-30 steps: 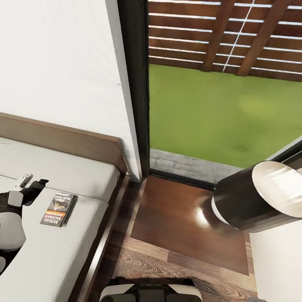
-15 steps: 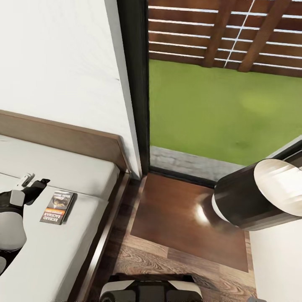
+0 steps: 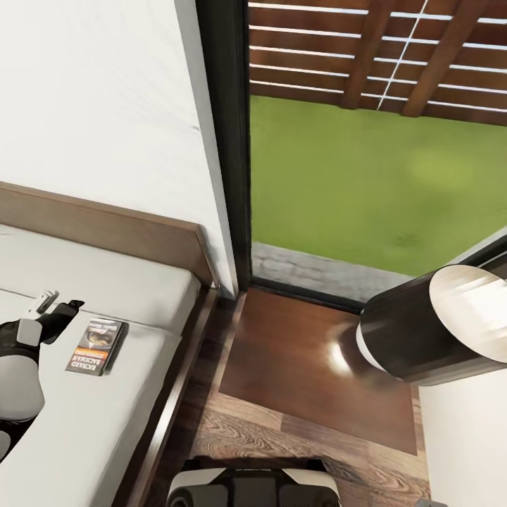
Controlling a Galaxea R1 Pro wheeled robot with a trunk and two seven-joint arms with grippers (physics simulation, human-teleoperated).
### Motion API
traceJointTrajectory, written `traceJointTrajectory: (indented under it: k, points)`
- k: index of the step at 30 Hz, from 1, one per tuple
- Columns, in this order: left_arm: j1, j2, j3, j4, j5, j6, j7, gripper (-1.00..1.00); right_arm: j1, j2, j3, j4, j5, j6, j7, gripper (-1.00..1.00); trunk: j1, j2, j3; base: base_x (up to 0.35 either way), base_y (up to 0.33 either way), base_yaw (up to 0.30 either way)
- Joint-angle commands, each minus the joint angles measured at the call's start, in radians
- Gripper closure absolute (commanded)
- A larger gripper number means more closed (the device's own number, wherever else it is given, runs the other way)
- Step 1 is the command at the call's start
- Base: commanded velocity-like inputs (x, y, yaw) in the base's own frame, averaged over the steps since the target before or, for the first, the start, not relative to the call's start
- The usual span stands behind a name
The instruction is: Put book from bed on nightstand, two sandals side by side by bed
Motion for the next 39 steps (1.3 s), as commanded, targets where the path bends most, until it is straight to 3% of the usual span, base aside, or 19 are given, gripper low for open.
traceJointTrajectory:
  k: [1, 39]
  points:
    - [-0.001, -0.001, 0.007, -0.001, -0.001, 0.006, -0.005, -1.0, -0.001, 0.0, -0.002, 0.001, -0.007, -0.001, 0.006, -1.0, 0.004, -0.009, -0.004, 0.0, 0.0, 0.0]
    - [-0.001, 0.0, 0.005, -0.004, -0.003, 0.005, -0.005, -1.0, -0.001, 0.0, -0.002, 0.001, -0.007, -0.001, 0.006, -1.0, 0.15, -0.275, -0.124, 0.0, 0.0, 0.0]
